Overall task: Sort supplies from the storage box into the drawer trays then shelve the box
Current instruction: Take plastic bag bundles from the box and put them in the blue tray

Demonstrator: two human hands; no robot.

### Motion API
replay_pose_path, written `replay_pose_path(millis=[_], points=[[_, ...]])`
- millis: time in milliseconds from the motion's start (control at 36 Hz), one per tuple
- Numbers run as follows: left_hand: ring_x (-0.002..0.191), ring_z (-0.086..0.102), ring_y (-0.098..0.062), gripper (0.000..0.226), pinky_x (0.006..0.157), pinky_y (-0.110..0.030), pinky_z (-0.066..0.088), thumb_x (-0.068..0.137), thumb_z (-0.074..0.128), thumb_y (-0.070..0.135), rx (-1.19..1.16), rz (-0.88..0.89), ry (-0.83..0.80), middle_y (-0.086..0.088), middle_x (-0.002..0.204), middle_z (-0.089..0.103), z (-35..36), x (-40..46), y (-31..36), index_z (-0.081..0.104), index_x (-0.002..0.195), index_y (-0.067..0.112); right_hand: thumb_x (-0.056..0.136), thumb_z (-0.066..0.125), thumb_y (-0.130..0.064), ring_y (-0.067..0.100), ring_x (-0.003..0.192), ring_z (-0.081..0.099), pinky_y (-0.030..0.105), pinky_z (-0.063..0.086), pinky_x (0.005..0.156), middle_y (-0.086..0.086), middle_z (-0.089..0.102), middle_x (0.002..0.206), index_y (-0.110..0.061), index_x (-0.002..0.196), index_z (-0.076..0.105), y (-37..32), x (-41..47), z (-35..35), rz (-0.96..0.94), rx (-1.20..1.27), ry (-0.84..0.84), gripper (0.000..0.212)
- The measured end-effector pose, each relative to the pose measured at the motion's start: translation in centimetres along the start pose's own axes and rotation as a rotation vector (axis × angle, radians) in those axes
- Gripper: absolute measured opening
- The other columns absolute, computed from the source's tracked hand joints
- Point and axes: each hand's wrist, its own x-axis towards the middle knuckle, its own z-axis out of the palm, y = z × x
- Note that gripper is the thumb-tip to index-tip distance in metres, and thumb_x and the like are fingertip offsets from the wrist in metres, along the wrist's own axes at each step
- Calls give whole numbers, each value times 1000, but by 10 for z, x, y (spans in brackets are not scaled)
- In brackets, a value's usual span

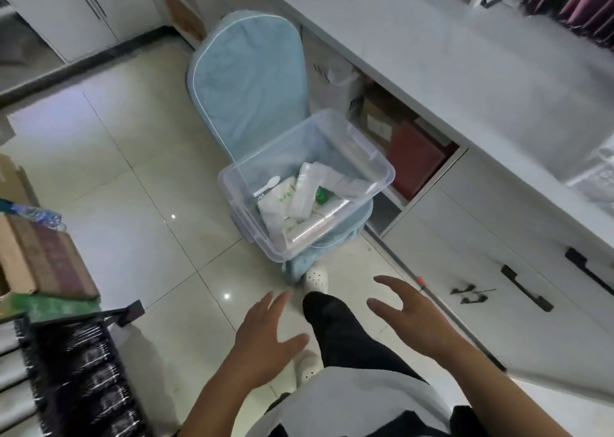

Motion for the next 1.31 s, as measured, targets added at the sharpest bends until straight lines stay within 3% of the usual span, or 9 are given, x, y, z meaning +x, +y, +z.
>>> replay_pose_path(millis=[361, 472, 556, 639, 778, 889, 1028, 1167, 1306], points=[[150, 15, -13, 78, 120, -33, 18, 92, 64, 47, -23, -215, -5, 6, 165, 16, -124, 115, 0, 21, 156, 35, 93, 53, -52, 17, 144, 32, 44, 26, 117, -7, 37, 157, -31, 147, 39, -86, 217, -16, -53, -182, -182, 60], [130, 35, -8, 72, 108, -26, 30, 90, 70, 36, -158, -206, 63, 6, 156, 34, -144, 179, 9, 34, 151, 31, 93, 53, -52, 23, 143, 34, 46, 27, 116, -3, 37, 157, -29, 148, 38, -101, 268, -16, -48, -267, -252, 62], [114, 44, -6, 66, 83, -13, 40, 90, 69, 32, -366, -266, 95, 4, 148, 40, -145, 223, 14, 40, 149, 33, 93, 53, -50, 26, 142, 36, 48, 29, 115, 1, 38, 156, -27, 148, 38, -109, 295, -11, -11, -289, -295, 62], [92, 57, -3, 66, 67, -18, 43, 89, 67, 35, -533, -368, 33, 8, 137, 44, -132, 258, 14, 38, 149, 35, 93, 51, -50, 26, 139, 40, 48, 30, 113, 0, 42, 154, -28, 146, 41, -108, 314, -2, 1, -350, -270, 58], [109, 56, -18, 66, 90, -35, 49, 87, 68, 30, -568, -391, -146, 3, 130, 48, -104, 305, 5, 39, 146, 29, 95, 43, -52, 26, 147, 23, 53, 18, 117, 2, 35, 157, -28, 148, 36, -82, 325, 26, 69, -637, -241, 59], [103, 55, -19, 62, 78, -30, 44, 87, 66, 26, -472, -424, -205, -4, 129, 54, -99, 344, -7, 42, 143, 16, 93, 34, -60, 32, 152, -7, 61, -1, 116, 6, 5, 166, -31, 154, 21, -56, 320, 44, 225, -787, -122, 68], [93, 56, -19, 63, 60, -26, 40, 82, 60, 24, -392, -464, -137, -8, 125, 59, -100, 411, -20, 44, 142, 13, 92, 32, -62, 31, 150, -16, 60, -9, 117, 7, -6, 166, -32, 157, 16, -29, 330, 66, 242, -792, 50, 73], [120, 55, -33, 65, 98, -38, 49, 82, 66, 30, -242, -501, -75, -16, 135, 55, -88, 466, -37, 44, 139, 10, 93, 25, -63, 28, 152, -10, 67, -10, 114, 4, 3, 166, -34, 153, 27, -21, 355, 88, 122, -888, 128, 67], [117, 56, -37, 70, 96, -44, 52, 79, 69, 36, -96, -599, -86, -18, 132, 50, -66, 503, -49, 35, 133, 7, 94, 38, -53, 29, 151, 17, 66, 12, 114, 4, 36, 158, -25, 138, 55, -13, 377, 96, -38, -791, 345, 54]])
